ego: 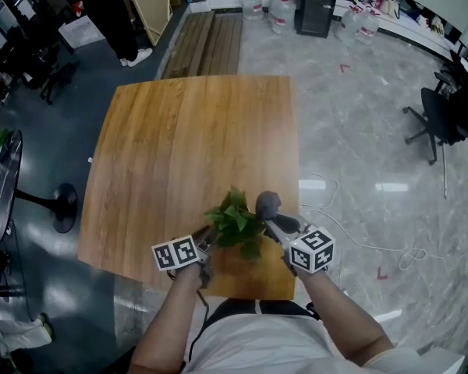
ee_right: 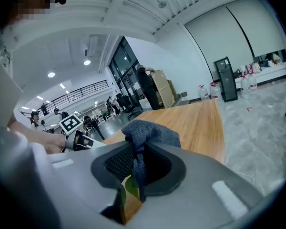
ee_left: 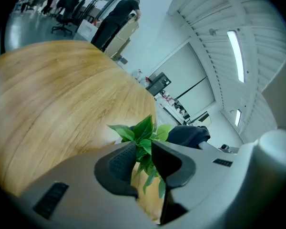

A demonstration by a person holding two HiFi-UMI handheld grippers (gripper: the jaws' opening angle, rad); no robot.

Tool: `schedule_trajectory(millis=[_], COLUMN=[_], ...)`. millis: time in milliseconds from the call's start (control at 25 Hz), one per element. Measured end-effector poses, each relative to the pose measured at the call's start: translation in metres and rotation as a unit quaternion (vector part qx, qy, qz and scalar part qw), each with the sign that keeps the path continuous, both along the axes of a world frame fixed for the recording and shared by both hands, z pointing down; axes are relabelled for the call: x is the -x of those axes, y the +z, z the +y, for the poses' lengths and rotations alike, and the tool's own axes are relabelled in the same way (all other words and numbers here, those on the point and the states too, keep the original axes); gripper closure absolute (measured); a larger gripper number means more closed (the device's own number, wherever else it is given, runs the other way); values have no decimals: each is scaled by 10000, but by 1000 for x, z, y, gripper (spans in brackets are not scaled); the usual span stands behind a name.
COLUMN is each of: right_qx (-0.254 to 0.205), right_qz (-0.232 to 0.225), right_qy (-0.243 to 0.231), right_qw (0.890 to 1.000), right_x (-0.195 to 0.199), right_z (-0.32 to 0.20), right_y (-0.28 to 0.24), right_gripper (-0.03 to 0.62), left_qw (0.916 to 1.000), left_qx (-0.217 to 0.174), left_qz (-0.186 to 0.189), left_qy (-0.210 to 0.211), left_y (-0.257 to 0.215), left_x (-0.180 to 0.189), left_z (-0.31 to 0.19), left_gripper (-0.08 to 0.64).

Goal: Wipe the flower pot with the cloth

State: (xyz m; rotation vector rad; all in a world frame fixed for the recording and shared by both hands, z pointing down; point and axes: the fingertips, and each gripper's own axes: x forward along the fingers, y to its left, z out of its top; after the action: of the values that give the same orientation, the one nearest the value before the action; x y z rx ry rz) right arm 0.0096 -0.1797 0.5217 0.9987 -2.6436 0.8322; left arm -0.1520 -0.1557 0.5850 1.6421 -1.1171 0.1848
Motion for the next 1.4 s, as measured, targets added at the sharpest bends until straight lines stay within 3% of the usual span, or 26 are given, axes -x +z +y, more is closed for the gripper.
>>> schedule_trajectory(millis=[200,400,640,800,1120,1320,1400], right_qx=[-530,-954,-1591,-2034,-2697,-2965,-3005], right_qz=[111,37,-123,-213,-228,-102,-91], right_qy=[-320,-551,-907,-987,-862,-788,-784], right_qw=[9980,9939,9830,9739,9588,9517,9505], right_x=[5,7,8,4,-2,2,5], right_z=[16,39,67,83,105,114,117], right_y=[-48,-102,-175,-220,-287,-301,-305], right_gripper=[537,537,537,537,537,540,540], left_qw=[9968,9834,9531,9316,9038,8908,8894], left_qx=[-725,-1628,-2762,-3308,-3806,-3936,-3982], left_qz=[-317,-792,-1224,-1475,-1908,-2239,-2206], left_qy=[-104,-142,-187,-289,-439,-385,-417], left_y=[-59,-134,-233,-287,-348,-361,-365], left_x=[-2,-7,-25,-33,-43,-46,-45], left_z=[7,25,57,72,96,104,106], left_gripper=[511,552,554,554,554,554,554])
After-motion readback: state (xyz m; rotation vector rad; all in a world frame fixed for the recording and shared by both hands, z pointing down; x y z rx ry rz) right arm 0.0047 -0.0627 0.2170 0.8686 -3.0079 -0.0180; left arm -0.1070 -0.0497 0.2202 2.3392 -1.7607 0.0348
